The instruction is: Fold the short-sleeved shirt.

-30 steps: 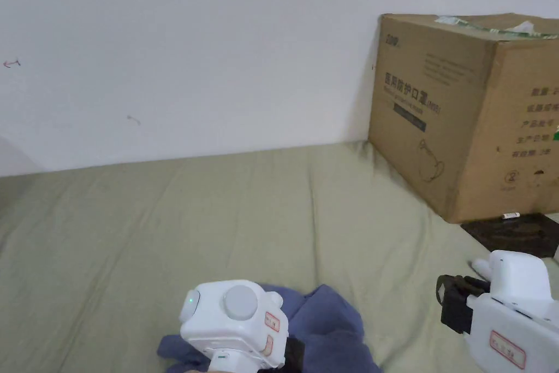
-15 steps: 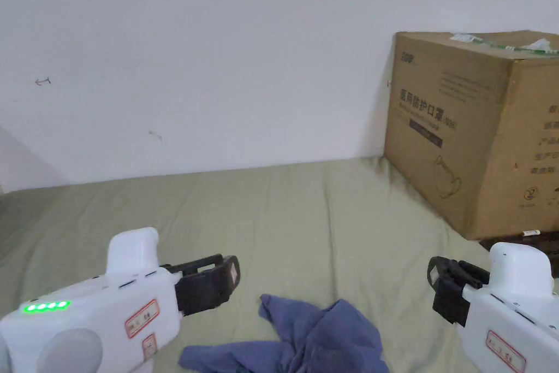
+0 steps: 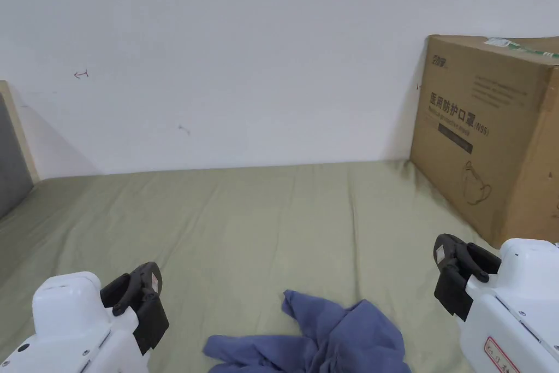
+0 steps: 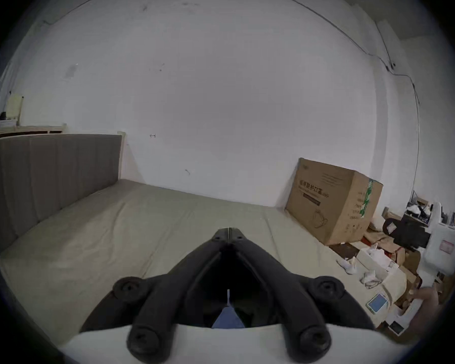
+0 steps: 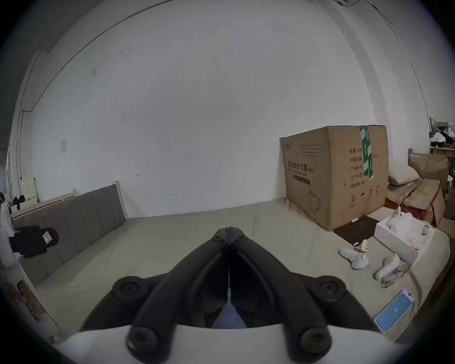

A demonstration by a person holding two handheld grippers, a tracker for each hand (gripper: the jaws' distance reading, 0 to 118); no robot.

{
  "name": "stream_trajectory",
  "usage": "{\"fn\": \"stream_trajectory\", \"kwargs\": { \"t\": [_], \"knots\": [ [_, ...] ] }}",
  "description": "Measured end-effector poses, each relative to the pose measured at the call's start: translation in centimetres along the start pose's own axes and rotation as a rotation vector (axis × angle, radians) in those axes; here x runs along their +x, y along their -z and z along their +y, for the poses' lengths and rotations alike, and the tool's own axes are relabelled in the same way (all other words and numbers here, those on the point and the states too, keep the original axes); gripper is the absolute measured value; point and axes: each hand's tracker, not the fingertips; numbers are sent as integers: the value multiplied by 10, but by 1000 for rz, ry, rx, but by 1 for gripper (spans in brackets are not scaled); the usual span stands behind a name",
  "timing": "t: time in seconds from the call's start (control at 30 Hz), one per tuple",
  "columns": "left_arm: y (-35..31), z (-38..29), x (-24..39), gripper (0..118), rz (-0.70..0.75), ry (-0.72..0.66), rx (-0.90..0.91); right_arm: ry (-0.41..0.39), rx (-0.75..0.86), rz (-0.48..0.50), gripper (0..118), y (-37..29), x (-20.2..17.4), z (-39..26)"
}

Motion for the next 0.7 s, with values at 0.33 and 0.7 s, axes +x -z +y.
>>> {"fn": "stream_trajectory", "kwargs": {
  "t": [0.33, 0.7],
  "knots": [
    [194, -13, -38, 0, -32, -56, -829, -25, -144, -11, 0, 46, 19, -17],
    [307, -169, -30, 105, 3, -69, -1155, -41, -322, -15, 0, 86, 34, -56]
  ]
}}
